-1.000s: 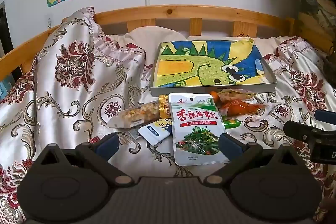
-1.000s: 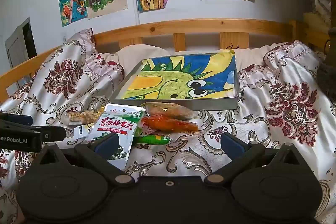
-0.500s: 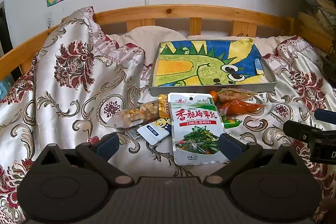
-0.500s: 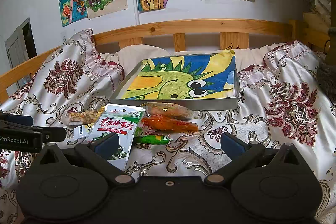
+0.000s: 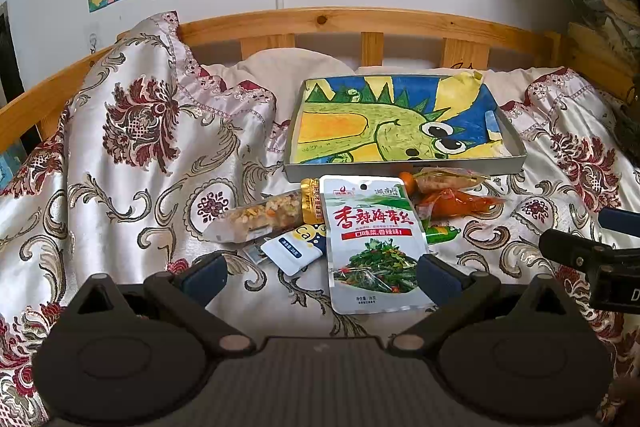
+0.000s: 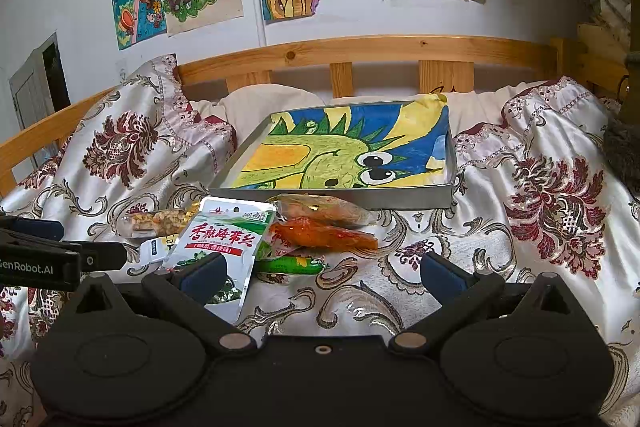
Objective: Organize snacks
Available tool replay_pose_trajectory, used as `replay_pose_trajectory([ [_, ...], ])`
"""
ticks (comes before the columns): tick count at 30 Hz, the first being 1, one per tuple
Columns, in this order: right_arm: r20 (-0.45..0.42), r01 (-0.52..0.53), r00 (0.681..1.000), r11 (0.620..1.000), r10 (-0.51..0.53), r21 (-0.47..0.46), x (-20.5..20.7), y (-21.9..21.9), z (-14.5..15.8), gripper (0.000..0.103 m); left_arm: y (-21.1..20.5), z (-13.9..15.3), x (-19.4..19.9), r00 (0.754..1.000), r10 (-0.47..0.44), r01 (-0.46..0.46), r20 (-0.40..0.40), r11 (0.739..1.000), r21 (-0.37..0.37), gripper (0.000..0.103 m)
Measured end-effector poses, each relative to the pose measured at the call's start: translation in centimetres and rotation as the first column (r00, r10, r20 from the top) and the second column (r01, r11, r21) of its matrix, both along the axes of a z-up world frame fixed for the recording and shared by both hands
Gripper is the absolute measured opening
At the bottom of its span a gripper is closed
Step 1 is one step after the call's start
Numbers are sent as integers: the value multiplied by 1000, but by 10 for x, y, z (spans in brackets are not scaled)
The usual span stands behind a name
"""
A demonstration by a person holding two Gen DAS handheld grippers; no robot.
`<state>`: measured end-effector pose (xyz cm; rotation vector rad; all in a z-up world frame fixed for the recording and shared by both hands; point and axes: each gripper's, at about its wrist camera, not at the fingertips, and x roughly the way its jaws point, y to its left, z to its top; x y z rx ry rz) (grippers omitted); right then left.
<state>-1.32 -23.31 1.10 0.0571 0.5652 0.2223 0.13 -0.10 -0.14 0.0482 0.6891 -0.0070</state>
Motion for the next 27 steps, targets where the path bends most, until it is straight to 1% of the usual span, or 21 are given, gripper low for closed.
replay_pose_trajectory([
  [27, -3, -1, 1000, 1000, 1, -1, 1, -1, -1, 102, -1, 0, -1, 1000, -2, 2, -1, 1000, -4, 103],
])
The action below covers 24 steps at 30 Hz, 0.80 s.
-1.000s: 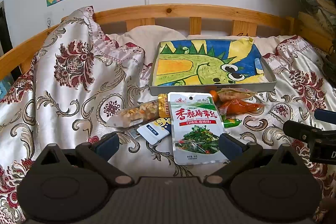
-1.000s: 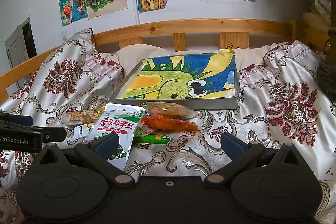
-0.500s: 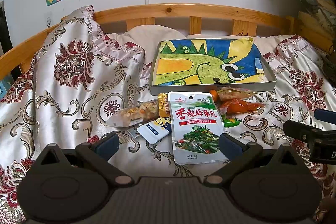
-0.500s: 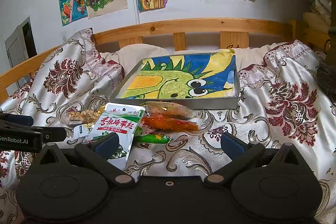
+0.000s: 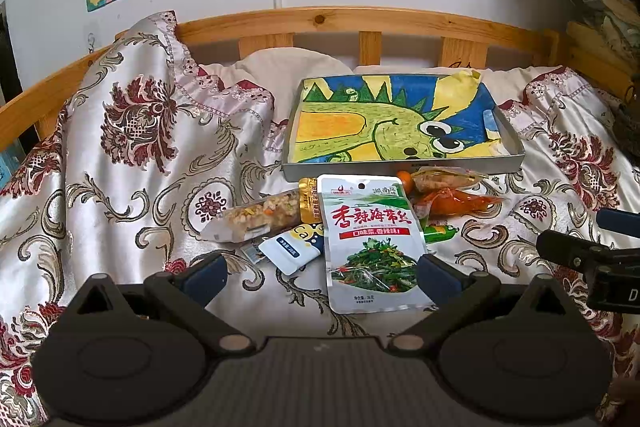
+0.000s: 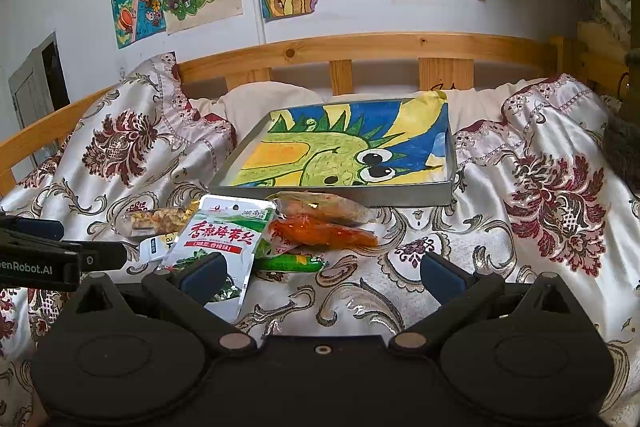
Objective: Organize snacks
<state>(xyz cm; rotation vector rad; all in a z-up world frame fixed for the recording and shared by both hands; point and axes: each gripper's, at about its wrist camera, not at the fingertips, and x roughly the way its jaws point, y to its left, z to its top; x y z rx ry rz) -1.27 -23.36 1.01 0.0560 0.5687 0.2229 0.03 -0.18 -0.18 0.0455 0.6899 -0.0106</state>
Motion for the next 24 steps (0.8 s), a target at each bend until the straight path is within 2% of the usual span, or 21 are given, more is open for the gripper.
replay_pose_trajectory([
  [12, -46, 28, 999, 999, -28, -18, 5, -1, -1, 102, -8, -3, 0, 1000, 5, -5, 5, 1000, 10, 103],
  [18, -67, -111, 992, 994, 109, -14, 18, -1, 11, 102, -11, -1, 2, 1000, 8, -8, 15, 1000, 22, 103],
  [24, -27, -210, 977, 977, 209, -32, 43, 1, 27, 102, -17, -4, 11, 1000, 8, -8, -11, 999, 44, 103],
])
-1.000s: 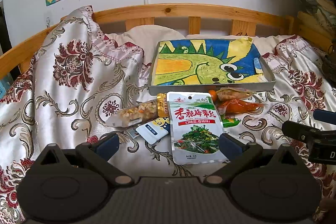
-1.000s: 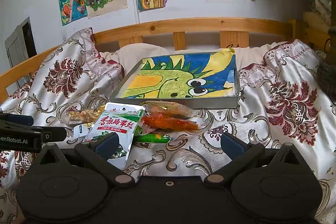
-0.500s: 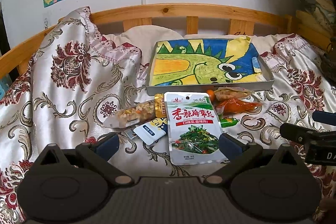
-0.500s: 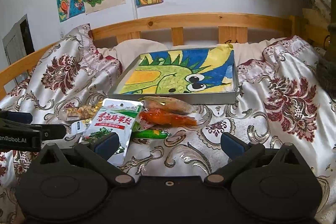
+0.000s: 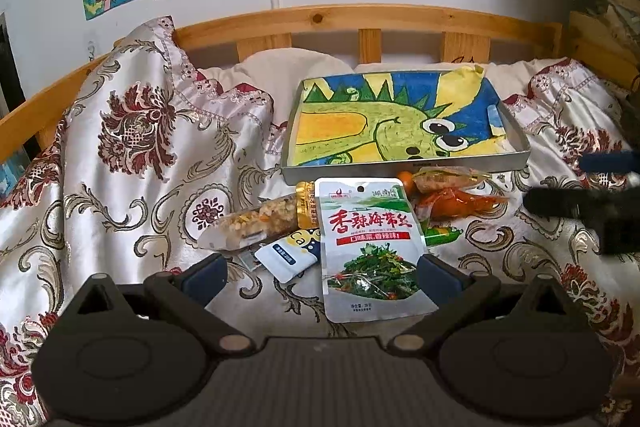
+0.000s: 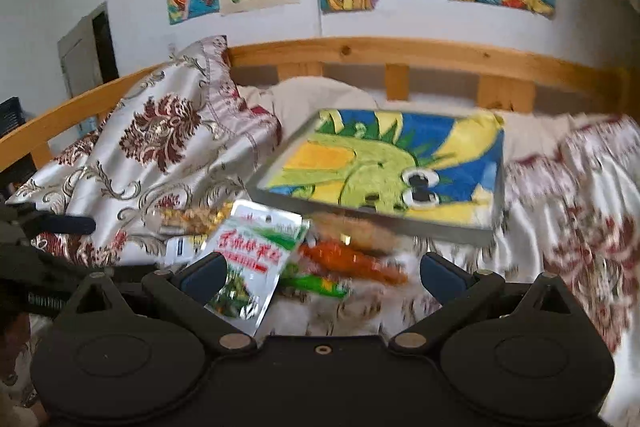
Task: Organize snacks
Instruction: 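Grasp the white seaweed packet with the left tool while the right tool grasps the orange snack stick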
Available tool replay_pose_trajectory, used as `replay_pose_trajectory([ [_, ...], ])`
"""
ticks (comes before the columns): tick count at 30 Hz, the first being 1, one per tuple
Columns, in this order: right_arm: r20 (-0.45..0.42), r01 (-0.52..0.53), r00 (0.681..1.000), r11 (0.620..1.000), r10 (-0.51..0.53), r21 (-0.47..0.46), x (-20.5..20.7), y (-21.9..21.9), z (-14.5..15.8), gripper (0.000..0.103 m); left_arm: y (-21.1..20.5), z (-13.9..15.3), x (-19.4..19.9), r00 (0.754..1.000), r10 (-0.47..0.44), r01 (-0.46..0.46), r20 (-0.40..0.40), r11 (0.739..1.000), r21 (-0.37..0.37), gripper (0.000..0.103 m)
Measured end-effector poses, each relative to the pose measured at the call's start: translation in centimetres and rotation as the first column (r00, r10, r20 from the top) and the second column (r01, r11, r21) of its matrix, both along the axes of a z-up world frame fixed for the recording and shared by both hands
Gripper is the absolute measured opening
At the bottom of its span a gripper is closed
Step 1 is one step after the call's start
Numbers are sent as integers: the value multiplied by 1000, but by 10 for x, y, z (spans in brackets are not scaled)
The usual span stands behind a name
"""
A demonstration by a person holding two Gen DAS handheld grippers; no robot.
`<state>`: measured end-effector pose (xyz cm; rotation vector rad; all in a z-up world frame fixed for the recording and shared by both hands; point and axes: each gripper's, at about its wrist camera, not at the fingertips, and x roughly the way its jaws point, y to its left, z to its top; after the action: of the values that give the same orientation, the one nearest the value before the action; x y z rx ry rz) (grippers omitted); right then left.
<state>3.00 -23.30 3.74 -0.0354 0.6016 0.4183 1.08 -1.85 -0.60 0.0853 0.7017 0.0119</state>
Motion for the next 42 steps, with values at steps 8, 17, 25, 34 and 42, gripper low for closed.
replay_pose_trajectory([
  [8, -21, -126, 992, 991, 127, 41, 51, -10, -6, 102, -2, -8, 20, 998, -9, 7, -59, 999, -32, 103],
  [17, 22, -234, 972, 972, 234, 4, 79, -13, -21, 102, -13, -21, 42, 991, -87, 80, -100, 994, -77, 103],
  [25, -28, -182, 983, 982, 180, -60, 96, -21, -64, 102, -16, -32, 58, 988, -123, 114, -91, 988, -100, 103],
  [34, 24, -220, 973, 958, 229, -186, 98, -16, -97, 102, -18, -47, 85, 984, -105, 88, -140, 988, -125, 103],
  [42, -4, -274, 961, 951, 276, -145, 108, -15, -106, 95, -27, -60, 102, 972, -119, 99, -201, 989, -105, 103],
])
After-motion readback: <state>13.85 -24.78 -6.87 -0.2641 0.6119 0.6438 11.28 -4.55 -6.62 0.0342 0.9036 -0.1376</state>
